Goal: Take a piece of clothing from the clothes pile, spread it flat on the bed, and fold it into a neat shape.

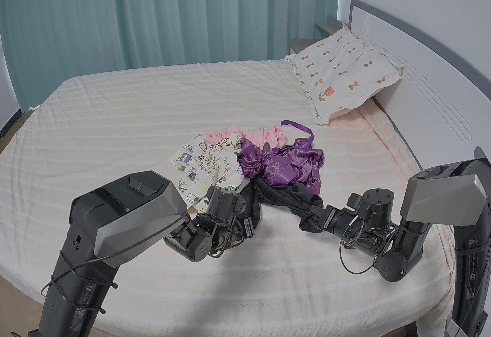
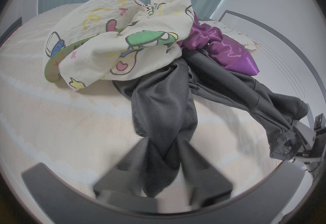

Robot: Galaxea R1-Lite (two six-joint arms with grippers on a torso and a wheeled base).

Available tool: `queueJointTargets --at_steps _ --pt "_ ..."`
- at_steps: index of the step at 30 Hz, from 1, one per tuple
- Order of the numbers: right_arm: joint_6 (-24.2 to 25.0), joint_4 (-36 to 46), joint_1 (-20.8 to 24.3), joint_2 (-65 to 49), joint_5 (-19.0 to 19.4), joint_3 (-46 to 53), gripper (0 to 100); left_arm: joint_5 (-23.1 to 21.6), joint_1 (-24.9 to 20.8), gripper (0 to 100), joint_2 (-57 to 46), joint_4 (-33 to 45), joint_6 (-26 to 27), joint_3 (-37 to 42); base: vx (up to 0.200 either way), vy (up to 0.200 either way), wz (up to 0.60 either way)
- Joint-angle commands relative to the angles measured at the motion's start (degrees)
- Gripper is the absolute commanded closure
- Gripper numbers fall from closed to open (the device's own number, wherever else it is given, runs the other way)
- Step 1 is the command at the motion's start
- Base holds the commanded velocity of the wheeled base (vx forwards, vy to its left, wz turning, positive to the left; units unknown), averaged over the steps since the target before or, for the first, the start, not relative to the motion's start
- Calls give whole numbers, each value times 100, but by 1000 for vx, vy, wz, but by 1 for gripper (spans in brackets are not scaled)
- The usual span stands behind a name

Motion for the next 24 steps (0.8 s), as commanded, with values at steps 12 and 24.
queueJointTargets --at_steps 12,24 --pt "86 -478 -47 -188 2 209 100 153 14 100 -1149 -34 -932 859 0 0 0" --pt "244 -442 -82 -2218 63 876 100 56 -4 100 -4269 -253 -1460 2687 0 0 0"
